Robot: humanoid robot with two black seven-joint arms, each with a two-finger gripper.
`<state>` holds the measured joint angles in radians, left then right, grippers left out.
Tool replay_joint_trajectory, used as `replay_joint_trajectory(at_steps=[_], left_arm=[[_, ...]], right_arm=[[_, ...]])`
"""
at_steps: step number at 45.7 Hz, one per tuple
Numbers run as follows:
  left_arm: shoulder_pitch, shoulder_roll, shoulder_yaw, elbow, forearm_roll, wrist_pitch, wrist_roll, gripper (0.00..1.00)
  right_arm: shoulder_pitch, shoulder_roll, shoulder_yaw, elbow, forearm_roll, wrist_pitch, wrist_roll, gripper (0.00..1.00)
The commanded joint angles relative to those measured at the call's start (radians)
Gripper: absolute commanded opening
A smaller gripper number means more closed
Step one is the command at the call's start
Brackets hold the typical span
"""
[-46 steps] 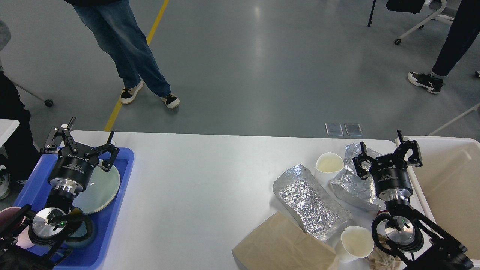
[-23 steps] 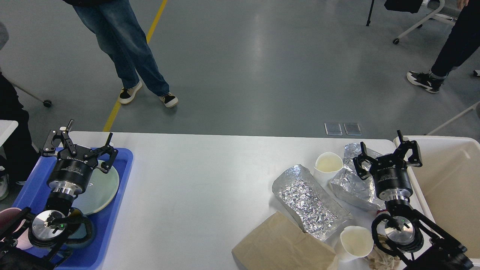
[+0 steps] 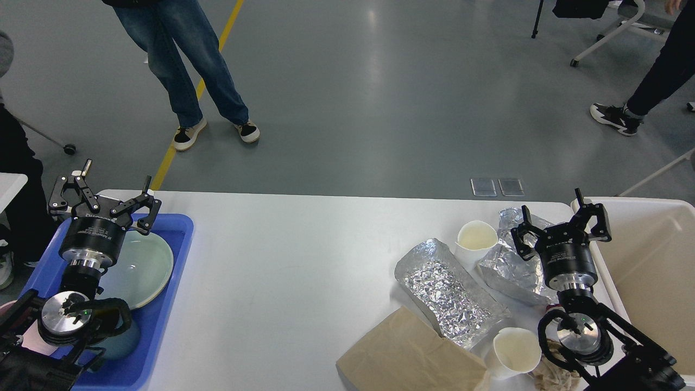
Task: Tidy desktop
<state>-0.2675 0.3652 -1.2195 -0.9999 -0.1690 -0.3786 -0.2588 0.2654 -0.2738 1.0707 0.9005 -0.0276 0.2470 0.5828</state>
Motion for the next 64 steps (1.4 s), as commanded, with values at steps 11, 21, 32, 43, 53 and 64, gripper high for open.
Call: replay_joint_trajectory(at_steps=[11, 21, 32, 43, 53, 64], left_arm=[[-0.01, -0.113, 0.04, 0.09, 0.051, -0.002, -0.005, 0.96], [-0.015, -0.157, 0.002, 0.118, 0.135, -0.048, -0.004, 0.96], [-0.039, -0.16, 0.015, 0.207, 0.151, -0.161, -0.002, 0.96], [-0.073, -0.173, 0.017, 0.277, 0.149, -0.237, 0.024, 0.96], [-0.076, -0.201, 0.005, 0.288, 0.14, -0.249, 0.016, 0.96], [-0.064, -0.209, -0.002, 0.284, 0.141, -0.258, 0.006, 0.96]], right_arm=[[-0.002, 0.001, 0.0, 0.0, 0.0, 0.0, 0.0, 1.0], [0.0, 0.001, 0.0, 0.0, 0.0, 0.0, 0.0, 1.0], [0.0, 0.001, 0.0, 0.0, 0.0, 0.0, 0.0, 1.0], [-0.002, -0.001, 0.0, 0.0, 0.0, 0.0, 0.0, 1.0], [0.0, 0.001, 0.0, 0.0, 0.0, 0.0, 0.0, 1.0], [0.0, 0.001, 0.0, -0.002, 0.0, 0.0, 0.0, 1.0]])
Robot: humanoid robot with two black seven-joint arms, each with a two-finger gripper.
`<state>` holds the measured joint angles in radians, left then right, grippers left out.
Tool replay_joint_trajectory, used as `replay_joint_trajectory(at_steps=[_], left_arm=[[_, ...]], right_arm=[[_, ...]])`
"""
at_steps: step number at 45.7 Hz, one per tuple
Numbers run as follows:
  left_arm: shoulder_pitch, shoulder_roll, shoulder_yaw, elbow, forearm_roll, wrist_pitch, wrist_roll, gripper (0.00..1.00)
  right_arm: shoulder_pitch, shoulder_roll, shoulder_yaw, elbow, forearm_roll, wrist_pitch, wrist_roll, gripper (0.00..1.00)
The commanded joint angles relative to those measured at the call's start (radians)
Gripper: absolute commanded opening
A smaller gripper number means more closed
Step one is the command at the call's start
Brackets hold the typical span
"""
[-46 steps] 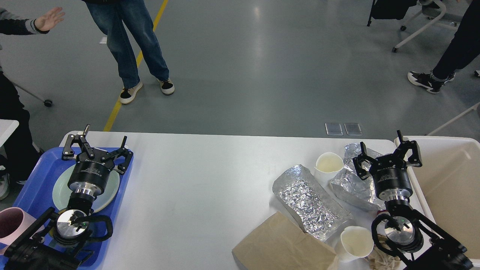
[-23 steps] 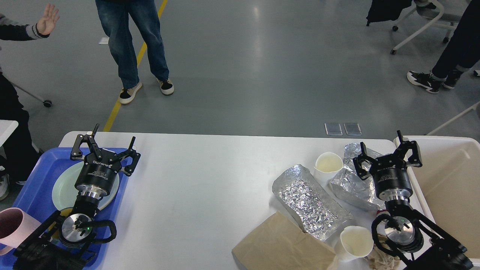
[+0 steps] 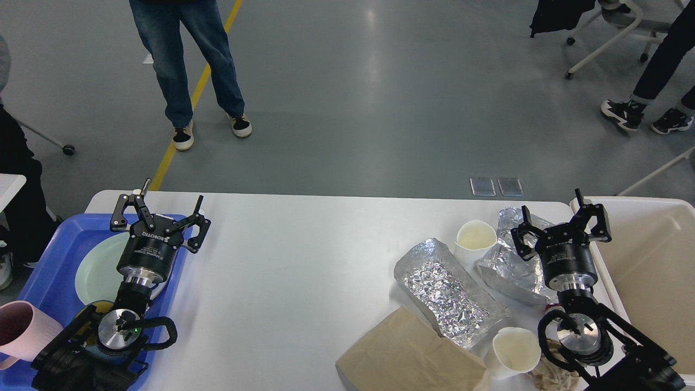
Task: Tidy desktop
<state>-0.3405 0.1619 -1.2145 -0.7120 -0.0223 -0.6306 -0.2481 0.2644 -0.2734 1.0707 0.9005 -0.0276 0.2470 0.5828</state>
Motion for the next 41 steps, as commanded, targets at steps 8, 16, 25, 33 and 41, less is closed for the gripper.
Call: replay_joint_trajectory(at_steps=[8, 16, 25, 33, 41], left_arm=[[0.009, -0.007, 0.001, -0.012, -0.001, 0.003, -0.051, 0.96], [0.012, -0.007, -0.011, -0.015, -0.01, 0.002, -0.066, 0.96], [0.012, 0.002, 0.0, -0.014, -0.008, -0.007, -0.065, 0.96], [0.011, 0.004, 0.0, -0.014, -0.01, -0.007, -0.065, 0.96], [0.012, 0.004, 0.0, -0.014, -0.01, -0.008, -0.065, 0.96]], right_arm=[[0.001, -0.001, 0.0, 0.0, 0.0, 0.0, 0.0, 1.0], [0.001, -0.001, 0.0, 0.0, 0.0, 0.0, 0.0, 1.0], [0.001, -0.001, 0.0, 0.0, 0.0, 0.0, 0.0, 1.0], [0.001, -0.001, 0.0, 0.0, 0.0, 0.0, 0.0, 1.0], [0.001, -0.001, 0.0, 0.0, 0.0, 0.0, 0.0, 1.0]])
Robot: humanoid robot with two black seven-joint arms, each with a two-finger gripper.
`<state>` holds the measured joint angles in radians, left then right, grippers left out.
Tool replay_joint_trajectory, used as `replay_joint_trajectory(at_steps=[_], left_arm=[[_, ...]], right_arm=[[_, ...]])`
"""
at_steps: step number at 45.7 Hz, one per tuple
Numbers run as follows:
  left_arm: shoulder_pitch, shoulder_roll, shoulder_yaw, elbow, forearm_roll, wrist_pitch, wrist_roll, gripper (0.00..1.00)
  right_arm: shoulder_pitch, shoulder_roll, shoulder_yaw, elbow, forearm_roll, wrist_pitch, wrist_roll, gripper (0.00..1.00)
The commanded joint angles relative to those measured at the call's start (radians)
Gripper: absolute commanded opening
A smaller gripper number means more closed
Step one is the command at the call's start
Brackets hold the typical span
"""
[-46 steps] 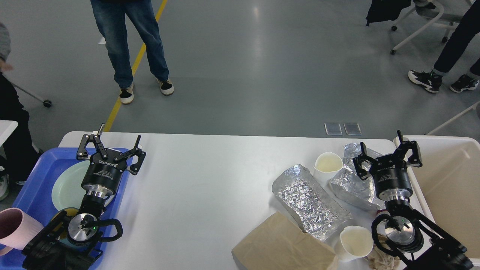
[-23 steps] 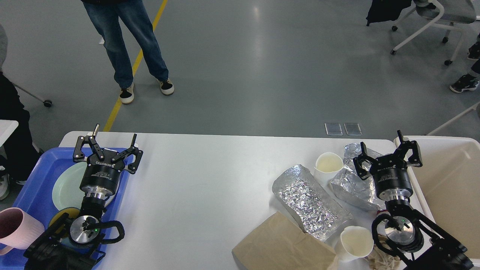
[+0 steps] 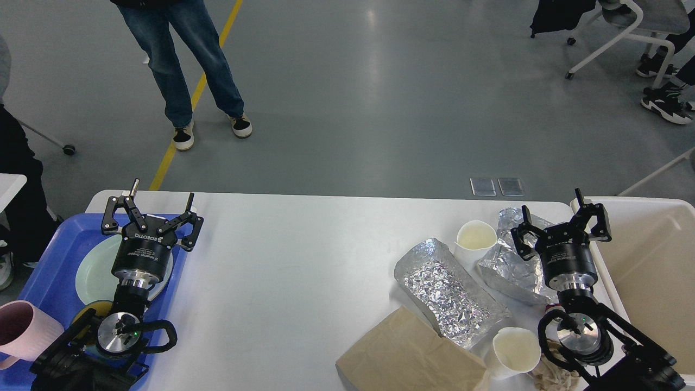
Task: Tidy desktop
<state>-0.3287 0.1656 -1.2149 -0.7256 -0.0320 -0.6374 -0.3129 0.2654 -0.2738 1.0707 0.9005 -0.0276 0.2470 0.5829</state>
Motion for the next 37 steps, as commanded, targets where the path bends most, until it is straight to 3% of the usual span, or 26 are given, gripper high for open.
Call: replay_joint_trajectory(at_steps=[1, 24, 37], left_arm=[[0.0, 0.0, 0.0, 0.0, 0.0, -0.001, 0.0, 0.96], [0.0, 0.0, 0.0, 0.0, 0.0, -0.001, 0.0, 0.96], [-0.001, 0.0, 0.0, 0.0, 0.0, -0.001, 0.0, 0.96]], right_arm=[[0.0, -0.001, 0.0, 0.0, 0.0, 0.0, 0.0, 1.0], [0.035, -0.002, 0.015, -0.049, 0.018, -0.002, -0.008, 1.0], [0.052, -0.071, 0.026, -0.068, 0.029, -0.02, -0.011, 1.0]])
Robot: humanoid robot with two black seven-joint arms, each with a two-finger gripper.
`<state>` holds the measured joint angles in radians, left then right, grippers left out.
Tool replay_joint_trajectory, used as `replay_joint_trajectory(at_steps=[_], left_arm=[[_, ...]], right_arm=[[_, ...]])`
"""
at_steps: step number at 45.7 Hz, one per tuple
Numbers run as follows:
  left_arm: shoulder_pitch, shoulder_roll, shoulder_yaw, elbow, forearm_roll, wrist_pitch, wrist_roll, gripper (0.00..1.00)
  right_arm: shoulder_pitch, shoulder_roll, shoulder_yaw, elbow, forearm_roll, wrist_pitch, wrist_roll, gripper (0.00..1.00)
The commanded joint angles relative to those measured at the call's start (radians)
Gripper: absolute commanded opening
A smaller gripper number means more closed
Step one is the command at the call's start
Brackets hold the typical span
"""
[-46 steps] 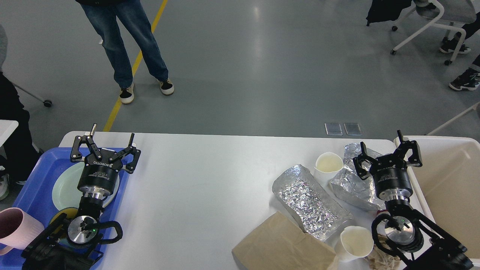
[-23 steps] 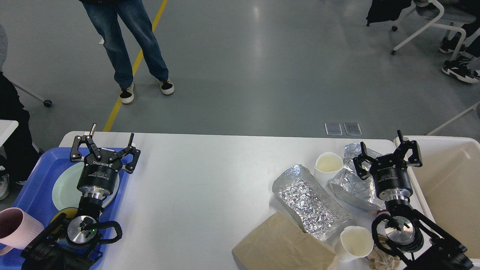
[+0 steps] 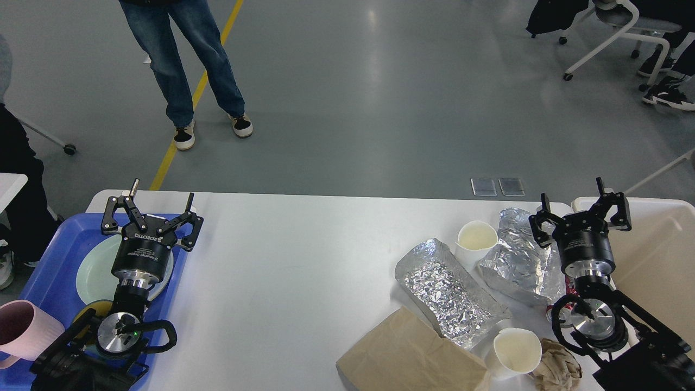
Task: Tidy desktop
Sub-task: 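Move the right gripper toward the plastic bag and foil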
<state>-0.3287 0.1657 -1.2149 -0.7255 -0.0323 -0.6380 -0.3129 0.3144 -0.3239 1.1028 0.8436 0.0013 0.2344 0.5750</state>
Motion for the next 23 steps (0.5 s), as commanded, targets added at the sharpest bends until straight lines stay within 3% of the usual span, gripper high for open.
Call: replay_joint_trajectory(at_steps=[1, 23], left_arm=[[-0.001, 0.0, 0.0, 0.0, 0.0, 0.001, 0.0, 0.96], [-0.001, 0.001, 0.0, 0.0, 0.0, 0.0, 0.0, 0.96]], right_arm=[[0.002, -0.021, -0.004, -0.011, 0.0, -0.007, -0.003, 1.0], [-0.055, -0.014, -0.012, 0.005, 0.003, -0.006, 0.0, 1.0]])
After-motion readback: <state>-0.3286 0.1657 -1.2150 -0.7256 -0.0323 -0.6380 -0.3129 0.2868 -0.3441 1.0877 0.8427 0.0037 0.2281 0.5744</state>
